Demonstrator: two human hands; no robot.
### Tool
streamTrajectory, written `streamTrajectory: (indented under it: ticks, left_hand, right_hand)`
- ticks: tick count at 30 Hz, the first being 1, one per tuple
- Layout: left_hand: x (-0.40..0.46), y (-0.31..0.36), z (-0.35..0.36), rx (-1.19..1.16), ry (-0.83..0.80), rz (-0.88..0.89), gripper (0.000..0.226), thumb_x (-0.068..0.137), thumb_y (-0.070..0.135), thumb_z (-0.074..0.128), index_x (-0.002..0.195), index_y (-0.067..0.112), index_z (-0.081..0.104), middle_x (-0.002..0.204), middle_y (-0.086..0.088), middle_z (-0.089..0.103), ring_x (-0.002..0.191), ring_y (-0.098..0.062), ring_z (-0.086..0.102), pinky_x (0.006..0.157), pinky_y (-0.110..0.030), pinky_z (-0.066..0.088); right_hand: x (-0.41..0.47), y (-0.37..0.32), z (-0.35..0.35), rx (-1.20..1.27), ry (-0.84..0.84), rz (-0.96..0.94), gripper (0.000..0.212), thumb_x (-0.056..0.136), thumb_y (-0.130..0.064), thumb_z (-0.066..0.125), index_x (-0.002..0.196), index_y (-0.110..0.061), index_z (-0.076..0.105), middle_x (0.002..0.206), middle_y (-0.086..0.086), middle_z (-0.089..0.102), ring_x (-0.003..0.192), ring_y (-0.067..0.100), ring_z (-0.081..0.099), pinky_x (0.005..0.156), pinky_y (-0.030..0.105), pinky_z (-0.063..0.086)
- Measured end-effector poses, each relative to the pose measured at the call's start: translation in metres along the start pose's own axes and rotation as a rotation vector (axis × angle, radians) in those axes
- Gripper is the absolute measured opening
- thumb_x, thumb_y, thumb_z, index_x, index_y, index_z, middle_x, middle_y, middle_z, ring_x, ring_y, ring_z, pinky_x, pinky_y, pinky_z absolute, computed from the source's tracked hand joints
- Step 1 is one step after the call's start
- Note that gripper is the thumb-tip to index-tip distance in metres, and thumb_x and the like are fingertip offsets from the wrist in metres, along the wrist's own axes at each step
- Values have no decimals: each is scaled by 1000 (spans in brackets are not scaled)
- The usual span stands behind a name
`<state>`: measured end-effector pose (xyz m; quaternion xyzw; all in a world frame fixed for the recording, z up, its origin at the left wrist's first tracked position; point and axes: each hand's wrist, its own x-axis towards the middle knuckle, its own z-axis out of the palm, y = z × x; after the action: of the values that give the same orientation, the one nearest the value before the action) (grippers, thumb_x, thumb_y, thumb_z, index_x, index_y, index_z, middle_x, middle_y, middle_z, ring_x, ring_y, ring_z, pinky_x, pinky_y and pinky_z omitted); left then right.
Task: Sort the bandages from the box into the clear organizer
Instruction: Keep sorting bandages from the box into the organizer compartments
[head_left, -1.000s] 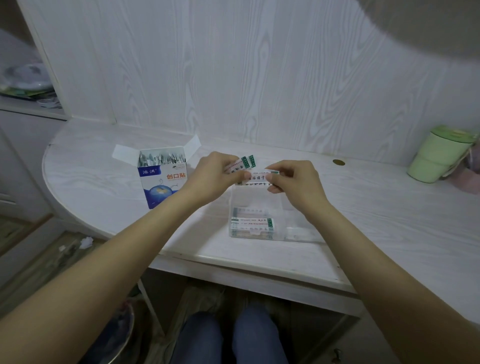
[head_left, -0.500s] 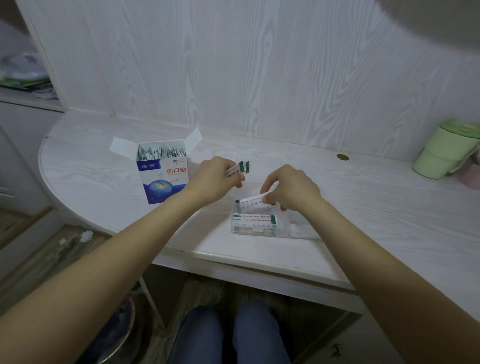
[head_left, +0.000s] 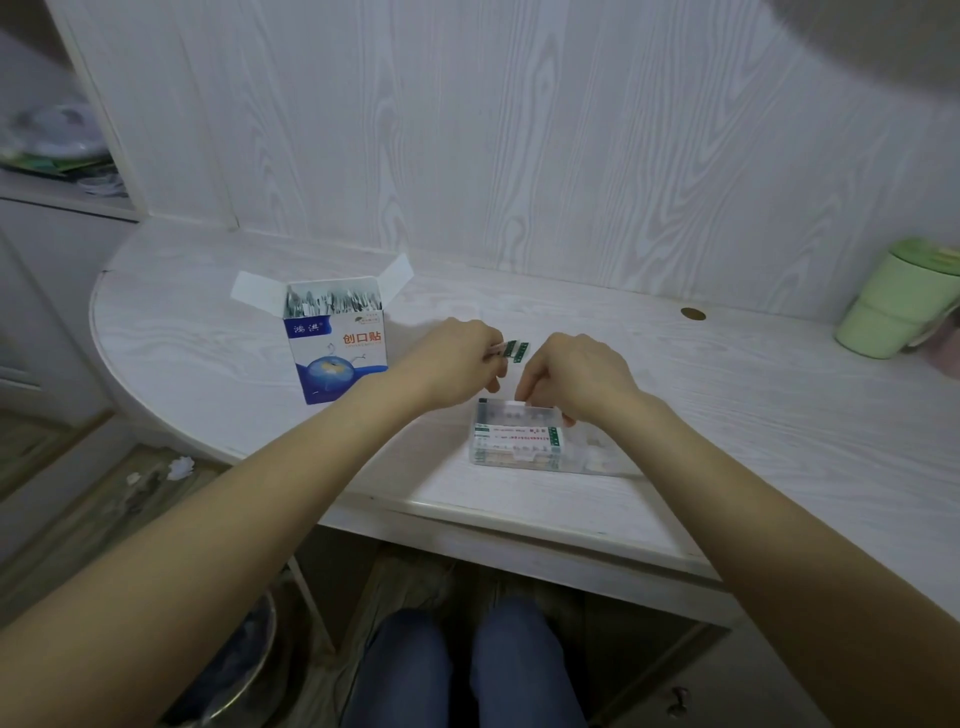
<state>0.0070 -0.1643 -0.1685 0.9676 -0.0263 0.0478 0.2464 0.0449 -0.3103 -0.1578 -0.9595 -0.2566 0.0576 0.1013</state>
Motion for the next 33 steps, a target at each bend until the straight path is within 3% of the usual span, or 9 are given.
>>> streamTrajectory:
  ticks: [6,9,13,16,21,25,28,31,33]
  left_hand:
    - [3,-1,4,31,-93,-25,22,96,14,46,80,16,60,88,-5,73,85,-18,66,79,-28,49]
    - [3,-2,4,38,-105,-25,22,97,15,46,81,16,60,89,-4,73,84,-16,65,77,-27,47]
    - [3,-1,3,21,-126,-34,22,98,14,45,84,14,61,91,-4,73,79,-13,63,71,-23,43]
    - [3,1,0,43,-108,-26,22,97,14,44,86,12,64,90,-3,73,81,-15,63,70,-23,41]
    - [-1,4,-5,47,-58,-5,20,98,17,46,84,18,60,92,3,72,85,-14,59,71,-24,42]
    - [-7,9,-11,-132,13,-11,20,97,15,46,83,18,61,84,4,73,66,-5,55,55,-16,41]
    - [-14,11,-15,-318,-16,-31,15,95,19,54,87,14,66,80,3,74,42,-4,48,46,-15,40]
    - [-19,16,-15,-382,-38,-39,12,92,21,60,88,11,67,80,1,74,40,-7,54,44,-15,43]
    - [-21,21,-14,-415,-44,-44,9,89,21,64,84,14,66,78,1,74,39,-8,56,43,-15,44]
  right_hand:
    - [0,4,-1,22,-26,-47,20,87,-14,61,84,-30,73,32,-10,49,38,2,52,49,19,39]
    - [-5,7,-5,63,-21,-35,17,86,-14,62,87,-27,72,44,-7,59,37,0,54,53,20,42]
    - [-12,9,-11,37,64,52,17,87,-11,54,85,-16,71,66,2,71,49,10,63,55,20,47]
    - [-15,3,-10,42,-14,99,15,90,-16,51,93,-13,66,80,3,74,58,15,69,65,25,50]
    - [-14,-1,-8,85,-34,125,17,92,-20,50,96,-9,63,85,3,73,60,16,70,63,26,48]
    - [-16,2,-11,109,-12,144,19,92,-21,51,101,-12,65,84,1,73,59,13,69,67,28,52]
    - [-22,8,-23,292,65,135,15,90,-20,55,97,-18,69,81,-5,73,51,8,61,67,28,51]
    - [-31,7,-34,641,128,63,13,85,-29,68,92,-20,72,83,-5,72,48,7,51,69,28,49]
    - [-33,4,-33,706,171,35,15,81,-32,72,85,-18,73,80,-3,71,49,8,50,63,25,45]
